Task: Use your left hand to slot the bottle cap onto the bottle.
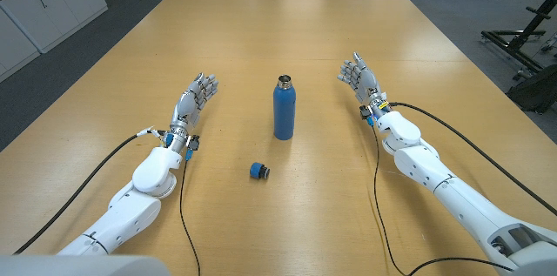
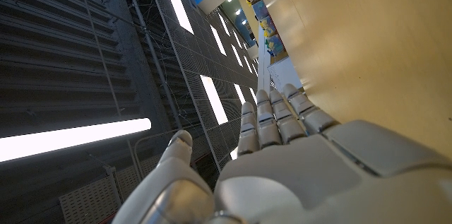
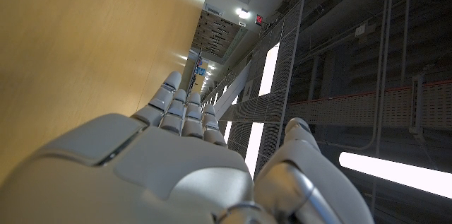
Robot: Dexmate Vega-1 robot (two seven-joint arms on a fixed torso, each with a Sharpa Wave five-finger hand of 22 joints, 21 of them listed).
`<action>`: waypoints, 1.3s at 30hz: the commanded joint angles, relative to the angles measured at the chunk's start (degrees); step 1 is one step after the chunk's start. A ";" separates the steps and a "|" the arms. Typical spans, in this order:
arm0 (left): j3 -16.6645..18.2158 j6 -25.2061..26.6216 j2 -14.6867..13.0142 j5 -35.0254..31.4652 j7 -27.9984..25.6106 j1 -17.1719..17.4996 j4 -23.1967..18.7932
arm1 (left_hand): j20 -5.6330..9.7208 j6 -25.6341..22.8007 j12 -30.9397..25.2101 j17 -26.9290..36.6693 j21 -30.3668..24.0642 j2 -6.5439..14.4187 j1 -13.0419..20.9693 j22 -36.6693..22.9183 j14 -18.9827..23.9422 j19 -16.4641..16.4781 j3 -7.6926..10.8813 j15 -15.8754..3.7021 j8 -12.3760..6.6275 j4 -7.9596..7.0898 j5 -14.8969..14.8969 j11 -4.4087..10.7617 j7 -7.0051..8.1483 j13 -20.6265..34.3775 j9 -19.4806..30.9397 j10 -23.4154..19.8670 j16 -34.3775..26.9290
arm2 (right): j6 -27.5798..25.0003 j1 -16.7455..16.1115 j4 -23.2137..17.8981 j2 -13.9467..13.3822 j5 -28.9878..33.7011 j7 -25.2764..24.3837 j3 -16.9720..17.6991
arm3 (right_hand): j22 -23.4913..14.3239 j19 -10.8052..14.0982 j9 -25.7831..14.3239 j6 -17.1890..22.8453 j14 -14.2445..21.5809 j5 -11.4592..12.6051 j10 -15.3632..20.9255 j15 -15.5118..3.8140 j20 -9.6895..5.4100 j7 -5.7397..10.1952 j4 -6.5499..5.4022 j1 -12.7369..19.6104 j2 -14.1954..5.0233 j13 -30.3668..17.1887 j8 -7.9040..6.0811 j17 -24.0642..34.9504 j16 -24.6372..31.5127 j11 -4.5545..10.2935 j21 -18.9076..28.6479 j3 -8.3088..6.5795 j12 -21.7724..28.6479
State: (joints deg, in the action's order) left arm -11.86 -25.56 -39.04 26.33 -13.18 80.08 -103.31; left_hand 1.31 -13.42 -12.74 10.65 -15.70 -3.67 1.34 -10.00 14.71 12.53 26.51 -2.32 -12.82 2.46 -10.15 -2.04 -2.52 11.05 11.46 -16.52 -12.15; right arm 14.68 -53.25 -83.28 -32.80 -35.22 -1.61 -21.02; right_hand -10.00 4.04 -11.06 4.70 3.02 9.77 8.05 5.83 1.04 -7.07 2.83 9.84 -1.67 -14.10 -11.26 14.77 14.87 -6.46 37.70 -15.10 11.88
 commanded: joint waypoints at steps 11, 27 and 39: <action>3.78 -2.91 0.21 -4.58 -2.45 9.63 -5.54 | 0.04 -1.01 -0.18 0.19 0.31 0.40 -0.03 -0.18 0.81 0.71 0.31 -0.04 -0.27 0.33 -0.25 -0.33 -0.04 0.20 0.08 -0.85 -0.31 | 0.11 -0.71 -1.33 -0.80 0.64 -0.42 0.17 | -0.16 0.60 -0.09 0.24 0.27 0.40 0.65 0.19 -0.01 -1.49 0.36 0.35 -0.65 0.13 -0.24 0.20 0.55 -0.07 -0.35 0.03 0.27; 6.77 -5.58 3.61 -10.87 -6.29 18.37 -9.75 | 0.00 -1.28 0.04 0.17 0.67 0.42 -0.03 -0.18 0.39 0.72 0.25 -0.16 -0.26 0.53 -0.21 -0.25 0.22 0.21 0.08 -0.77 0.01 | 1.43 -4.38 -4.85 -3.35 -1.68 0.42 3.05 | -0.18 0.43 -0.09 1.11 0.00 0.44 1.26 0.44 -0.02 -1.46 0.55 0.52 -0.89 0.48 -0.56 0.23 0.44 -0.18 -0.88 0.05 0.54; 9.84 -4.68 4.14 -14.95 -6.17 25.39 -13.55 | 1.05 0.72 1.94 0.13 3.56 -0.27 0.05 -0.18 -5.16 -3.57 -0.29 0.66 0.95 1.70 -0.06 -0.38 0.52 0.20 0.04 4.44 1.73 | 0.60 -6.58 -6.79 -6.22 -2.91 1.10 5.09 | -0.19 0.04 -0.08 2.69 -0.44 0.46 1.55 0.29 -0.28 -1.40 0.74 0.65 -1.05 0.82 -1.07 0.20 0.25 -0.20 -1.46 0.09 0.62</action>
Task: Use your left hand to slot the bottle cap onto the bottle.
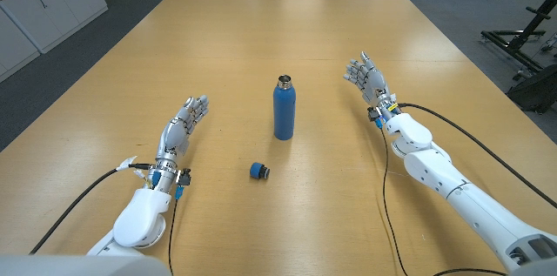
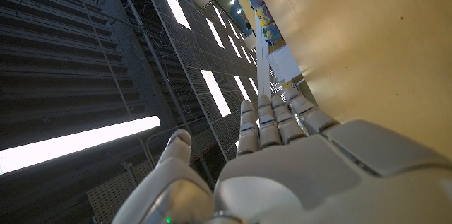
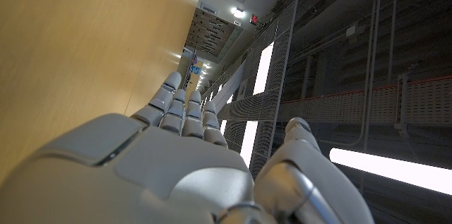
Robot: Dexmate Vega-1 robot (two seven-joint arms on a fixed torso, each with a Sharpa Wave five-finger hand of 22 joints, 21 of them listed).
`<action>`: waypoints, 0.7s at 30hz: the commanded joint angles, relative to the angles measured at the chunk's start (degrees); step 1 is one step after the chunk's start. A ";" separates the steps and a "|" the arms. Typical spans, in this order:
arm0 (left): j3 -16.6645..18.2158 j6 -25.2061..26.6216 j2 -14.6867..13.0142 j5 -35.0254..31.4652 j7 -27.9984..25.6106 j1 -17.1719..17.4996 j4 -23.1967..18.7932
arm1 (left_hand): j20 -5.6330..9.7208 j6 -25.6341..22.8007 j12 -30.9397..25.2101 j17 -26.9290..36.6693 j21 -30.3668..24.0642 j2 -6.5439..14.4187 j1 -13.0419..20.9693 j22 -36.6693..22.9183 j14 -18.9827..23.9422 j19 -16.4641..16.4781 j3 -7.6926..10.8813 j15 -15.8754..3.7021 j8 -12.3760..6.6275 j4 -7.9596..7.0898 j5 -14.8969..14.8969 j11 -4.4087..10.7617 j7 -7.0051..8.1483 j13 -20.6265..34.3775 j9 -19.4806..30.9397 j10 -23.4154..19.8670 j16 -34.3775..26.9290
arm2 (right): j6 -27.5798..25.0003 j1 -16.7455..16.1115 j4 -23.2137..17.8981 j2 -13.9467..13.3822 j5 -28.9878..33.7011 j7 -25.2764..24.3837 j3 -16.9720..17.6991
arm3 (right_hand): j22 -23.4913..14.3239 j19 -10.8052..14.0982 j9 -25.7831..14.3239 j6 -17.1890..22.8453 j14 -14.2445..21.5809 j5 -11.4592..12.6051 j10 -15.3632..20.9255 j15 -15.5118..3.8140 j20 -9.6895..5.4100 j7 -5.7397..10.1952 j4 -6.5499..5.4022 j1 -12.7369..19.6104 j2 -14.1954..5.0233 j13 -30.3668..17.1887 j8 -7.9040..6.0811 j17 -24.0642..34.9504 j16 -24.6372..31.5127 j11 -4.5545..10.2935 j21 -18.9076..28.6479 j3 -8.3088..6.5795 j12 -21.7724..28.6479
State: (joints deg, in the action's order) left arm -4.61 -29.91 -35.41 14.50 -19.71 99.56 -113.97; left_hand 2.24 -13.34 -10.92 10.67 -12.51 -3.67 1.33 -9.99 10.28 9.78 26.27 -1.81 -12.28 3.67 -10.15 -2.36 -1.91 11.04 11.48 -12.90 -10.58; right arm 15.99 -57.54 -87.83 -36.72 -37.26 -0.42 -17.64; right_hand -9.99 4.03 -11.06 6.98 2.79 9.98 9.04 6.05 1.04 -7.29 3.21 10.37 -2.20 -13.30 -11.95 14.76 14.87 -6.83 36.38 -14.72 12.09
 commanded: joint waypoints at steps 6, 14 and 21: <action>4.24 -1.99 0.77 -2.19 2.26 8.42 -3.44 | 0.25 0.96 0.07 0.10 0.50 -0.29 0.10 -0.18 -0.69 -0.94 -0.07 0.18 0.54 0.61 -0.06 -0.24 -0.30 0.21 0.01 0.94 0.02 | -2.44 -2.88 -3.87 -1.97 -1.08 -1.82 1.48 | -0.20 0.08 -0.09 0.55 -0.21 0.26 0.63 -0.01 -0.30 -1.15 0.39 0.15 -0.55 0.10 -0.40 0.20 0.24 0.20 -0.23 -0.27 0.43; 7.19 -3.40 1.69 -5.20 3.53 12.10 -5.25 | 0.52 0.04 -0.67 0.05 0.38 -0.12 0.31 -0.17 0.63 0.05 -0.01 0.08 0.20 1.00 -0.08 -0.69 -1.42 0.20 -0.01 -0.62 -0.62 | -2.19 -3.12 -4.86 -0.81 0.31 -3.69 0.64 | -0.21 0.63 -0.07 1.01 0.70 0.26 1.39 -0.64 -0.51 -0.83 0.51 0.21 -0.63 0.32 -0.46 0.17 0.58 0.66 -0.32 -0.22 0.69; 8.38 -4.20 2.58 -9.26 5.23 14.13 -6.33 | 0.59 -1.05 -1.04 0.01 0.15 0.11 0.71 -0.15 1.77 1.12 0.19 -0.13 -0.20 1.40 -0.09 -0.79 -1.56 0.20 -0.04 -1.60 -1.03 | -2.71 -3.17 -6.07 -0.43 0.65 -4.05 -0.03 | -0.21 0.87 -0.07 1.14 0.83 0.27 1.48 -0.85 -0.64 -0.70 0.59 0.27 -0.66 0.47 -0.42 0.11 0.60 0.98 -0.42 -0.18 0.68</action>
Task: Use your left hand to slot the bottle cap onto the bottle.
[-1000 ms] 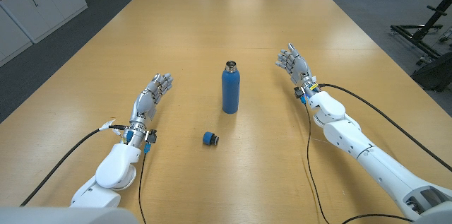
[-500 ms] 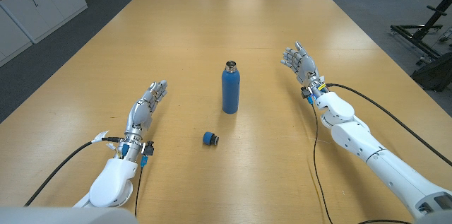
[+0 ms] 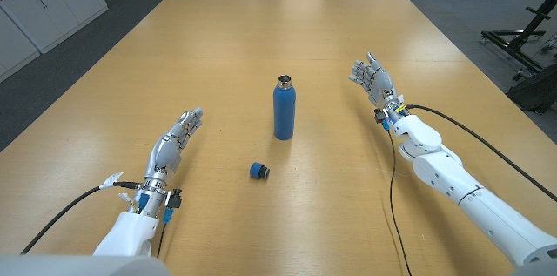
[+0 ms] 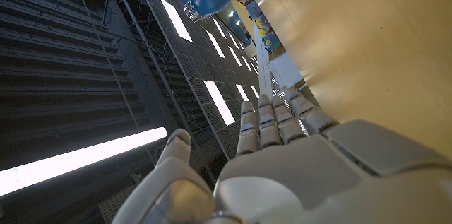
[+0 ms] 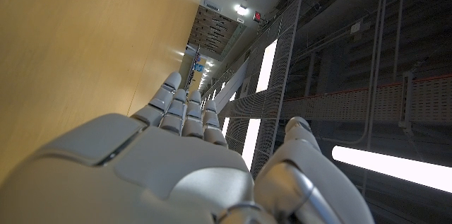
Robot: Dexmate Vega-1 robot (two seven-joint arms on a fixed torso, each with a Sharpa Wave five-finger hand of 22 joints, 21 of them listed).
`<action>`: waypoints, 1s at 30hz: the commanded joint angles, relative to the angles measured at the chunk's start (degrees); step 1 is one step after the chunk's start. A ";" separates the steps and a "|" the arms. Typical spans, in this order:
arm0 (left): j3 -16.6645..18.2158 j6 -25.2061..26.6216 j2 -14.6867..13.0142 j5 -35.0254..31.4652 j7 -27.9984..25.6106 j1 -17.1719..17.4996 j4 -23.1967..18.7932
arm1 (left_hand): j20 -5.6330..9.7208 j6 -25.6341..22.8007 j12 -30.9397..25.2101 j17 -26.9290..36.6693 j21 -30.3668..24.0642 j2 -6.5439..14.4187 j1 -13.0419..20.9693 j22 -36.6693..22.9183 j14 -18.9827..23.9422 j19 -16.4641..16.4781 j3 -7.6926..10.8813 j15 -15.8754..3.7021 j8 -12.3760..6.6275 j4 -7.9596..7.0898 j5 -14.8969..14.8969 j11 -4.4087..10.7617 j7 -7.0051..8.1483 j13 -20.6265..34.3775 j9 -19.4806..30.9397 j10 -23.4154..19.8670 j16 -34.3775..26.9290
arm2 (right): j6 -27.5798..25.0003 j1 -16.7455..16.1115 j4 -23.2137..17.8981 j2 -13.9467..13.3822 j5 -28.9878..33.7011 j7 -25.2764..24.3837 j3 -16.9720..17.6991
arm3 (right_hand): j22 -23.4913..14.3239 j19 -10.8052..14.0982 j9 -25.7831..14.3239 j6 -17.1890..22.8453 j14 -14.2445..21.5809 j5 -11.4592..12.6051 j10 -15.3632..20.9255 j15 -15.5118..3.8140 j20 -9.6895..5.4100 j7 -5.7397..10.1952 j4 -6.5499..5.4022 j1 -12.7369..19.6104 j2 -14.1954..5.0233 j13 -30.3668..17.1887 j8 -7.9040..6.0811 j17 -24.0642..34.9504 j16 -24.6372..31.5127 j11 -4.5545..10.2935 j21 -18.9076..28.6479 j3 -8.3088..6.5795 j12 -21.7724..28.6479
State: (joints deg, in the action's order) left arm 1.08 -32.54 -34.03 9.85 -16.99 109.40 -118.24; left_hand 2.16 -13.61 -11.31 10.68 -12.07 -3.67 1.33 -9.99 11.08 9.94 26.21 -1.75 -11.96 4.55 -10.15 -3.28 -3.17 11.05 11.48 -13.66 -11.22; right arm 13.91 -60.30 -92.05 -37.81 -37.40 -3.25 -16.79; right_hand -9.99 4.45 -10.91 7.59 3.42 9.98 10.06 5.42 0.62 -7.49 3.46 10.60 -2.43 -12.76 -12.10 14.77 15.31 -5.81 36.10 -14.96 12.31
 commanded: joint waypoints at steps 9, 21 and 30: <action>5.34 1.35 5.27 -17.58 -0.28 6.12 -4.93 | 0.78 -2.91 -1.31 -0.09 -0.47 0.77 2.10 -0.12 2.94 2.60 1.03 -1.48 -1.24 1.73 -0.07 1.62 1.08 0.18 -0.09 -3.06 -0.87 | -0.79 -1.80 -4.46 0.15 1.38 -2.36 -0.66 | -0.22 0.62 -0.21 0.48 0.29 0.27 0.39 -0.34 -0.30 -0.47 0.42 0.08 -0.46 0.03 -0.18 0.09 0.19 0.10 -0.24 0.09 0.40; 4.55 5.74 9.25 -32.26 -4.28 3.58 -6.47 | 1.42 -8.72 -2.53 -0.20 -0.83 1.66 4.61 -0.12 8.35 6.63 2.60 -4.22 -2.85 4.18 -0.14 3.77 2.92 0.14 -0.10 -8.68 -1.81 | -0.54 -4.89 -7.00 -0.75 1.26 -3.73 0.51 | -0.23 0.91 -0.22 0.75 0.47 0.29 0.55 -0.24 -0.23 -0.43 0.55 0.17 -0.55 0.24 -0.16 0.03 0.22 0.02 -0.45 0.14 0.41; 4.09 10.76 11.53 -47.69 -11.08 4.98 -9.67 | 1.47 -11.04 -2.60 -0.41 -0.29 3.53 12.23 -0.09 11.09 8.00 6.42 -5.83 -3.53 6.32 -1.37 5.96 4.12 0.14 -0.03 -11.94 -1.49 | 0.00 -7.16 -8.33 -1.50 0.73 -4.13 1.85 | -0.23 0.93 -0.22 0.89 0.54 0.30 0.66 -0.13 -0.20 -0.34 0.60 0.20 -0.59 0.33 -0.16 0.02 0.23 -0.13 -0.60 0.16 0.43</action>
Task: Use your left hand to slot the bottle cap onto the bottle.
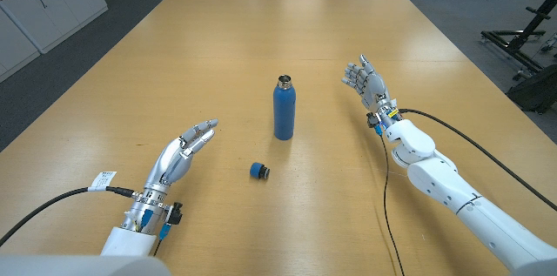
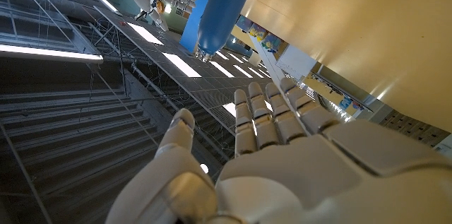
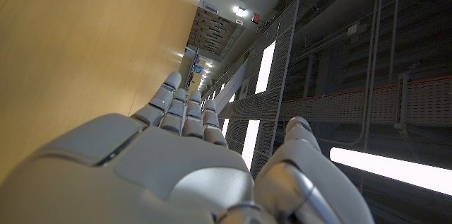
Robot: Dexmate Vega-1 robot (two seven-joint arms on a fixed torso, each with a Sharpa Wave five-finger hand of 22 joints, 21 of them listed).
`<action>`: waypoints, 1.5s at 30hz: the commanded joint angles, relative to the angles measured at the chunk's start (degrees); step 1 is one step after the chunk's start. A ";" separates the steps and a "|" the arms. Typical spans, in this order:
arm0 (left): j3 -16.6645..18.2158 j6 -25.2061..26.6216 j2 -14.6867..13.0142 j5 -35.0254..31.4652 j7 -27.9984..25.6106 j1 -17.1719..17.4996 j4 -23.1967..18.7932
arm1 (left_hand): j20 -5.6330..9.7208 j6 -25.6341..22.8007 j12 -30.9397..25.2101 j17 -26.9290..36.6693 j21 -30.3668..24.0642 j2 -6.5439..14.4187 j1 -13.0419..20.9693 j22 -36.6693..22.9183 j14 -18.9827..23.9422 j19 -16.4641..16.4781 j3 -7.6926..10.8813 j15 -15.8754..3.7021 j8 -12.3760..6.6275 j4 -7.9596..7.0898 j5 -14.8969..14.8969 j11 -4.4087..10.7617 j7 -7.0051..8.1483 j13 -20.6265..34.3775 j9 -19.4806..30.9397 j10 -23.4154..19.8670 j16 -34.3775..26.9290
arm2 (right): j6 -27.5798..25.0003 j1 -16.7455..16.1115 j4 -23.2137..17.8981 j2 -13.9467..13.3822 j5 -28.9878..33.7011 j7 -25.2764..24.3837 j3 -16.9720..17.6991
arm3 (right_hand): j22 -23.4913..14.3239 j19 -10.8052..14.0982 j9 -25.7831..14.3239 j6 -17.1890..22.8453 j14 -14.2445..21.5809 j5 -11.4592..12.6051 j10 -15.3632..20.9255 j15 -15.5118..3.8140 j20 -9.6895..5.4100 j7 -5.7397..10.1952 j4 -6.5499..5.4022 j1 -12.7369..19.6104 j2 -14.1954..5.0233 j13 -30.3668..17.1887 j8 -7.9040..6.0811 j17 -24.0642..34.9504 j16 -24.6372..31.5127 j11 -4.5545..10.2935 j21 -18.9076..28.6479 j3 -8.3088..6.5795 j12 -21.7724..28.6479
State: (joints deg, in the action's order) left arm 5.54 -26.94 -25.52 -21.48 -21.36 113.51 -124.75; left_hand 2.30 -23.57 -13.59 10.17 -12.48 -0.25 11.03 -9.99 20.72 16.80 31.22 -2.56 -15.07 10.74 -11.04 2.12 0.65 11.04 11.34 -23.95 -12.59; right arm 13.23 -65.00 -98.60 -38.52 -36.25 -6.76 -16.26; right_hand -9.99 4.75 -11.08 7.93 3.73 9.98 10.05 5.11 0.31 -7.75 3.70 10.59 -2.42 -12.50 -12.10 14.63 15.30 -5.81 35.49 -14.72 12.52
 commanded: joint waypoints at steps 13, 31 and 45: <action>-1.83 10.82 1.96 -26.84 -12.29 2.69 -6.07 | 2.83 -4.75 0.37 -0.08 0.49 -6.08 17.95 -0.04 5.81 4.72 4.70 -8.16 -2.12 0.73 -0.21 5.03 4.31 0.19 0.21 -6.49 0.71 | 0.60 -3.66 -3.09 -1.25 -0.34 -0.61 1.68 | -0.24 0.64 -0.06 0.57 0.10 0.30 0.76 0.35 0.24 -0.03 0.42 0.22 -0.66 0.18 -0.10 0.15 0.17 -0.31 -0.19 -0.04 0.23; 0.66 24.16 -4.10 -37.75 -0.98 7.73 -16.65 | 3.32 -5.40 1.03 -0.10 0.72 -8.64 26.38 -0.05 6.65 5.89 5.26 -9.68 -2.61 0.40 0.33 7.73 7.16 0.27 0.33 -7.74 1.28 | -0.04 -4.45 -3.88 -1.19 -0.35 -1.20 1.78 | -0.26 0.67 -0.07 0.64 0.04 0.31 0.73 0.56 0.38 -0.11 0.51 0.25 -0.76 0.33 -0.01 0.15 0.12 -0.53 -0.51 0.03 0.18; 2.35 29.98 -6.96 -43.98 10.44 7.38 -21.78 | 1.37 -8.20 0.90 -0.03 0.86 -8.96 32.22 -0.05 6.47 6.77 4.78 -9.96 -3.78 -0.03 0.71 9.87 9.85 0.38 0.40 -10.49 1.67 | 0.25 -4.84 -3.87 -0.72 -0.27 -1.43 1.65 | -0.27 0.70 -0.08 0.71 -0.04 0.31 0.71 0.72 0.51 -0.40 0.57 0.24 -0.85 0.45 0.07 0.15 0.07 -0.62 -0.81 0.11 0.14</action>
State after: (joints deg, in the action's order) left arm 6.55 -1.40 -30.38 -61.07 -18.49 120.78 -142.53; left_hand 2.52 -30.61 -12.47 9.97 -11.64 -9.16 42.16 -9.87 26.93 22.76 36.23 -2.45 -18.31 11.05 -10.45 11.85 10.16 11.17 11.60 -33.47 -11.01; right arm 13.35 -69.55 -102.40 -39.57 -36.64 -7.97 -14.53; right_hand -9.99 5.05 -11.07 8.09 3.51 9.97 10.35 5.34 0.62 -7.58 4.01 10.82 -2.65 -11.97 -12.10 14.64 15.30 -6.11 34.61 -14.40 12.52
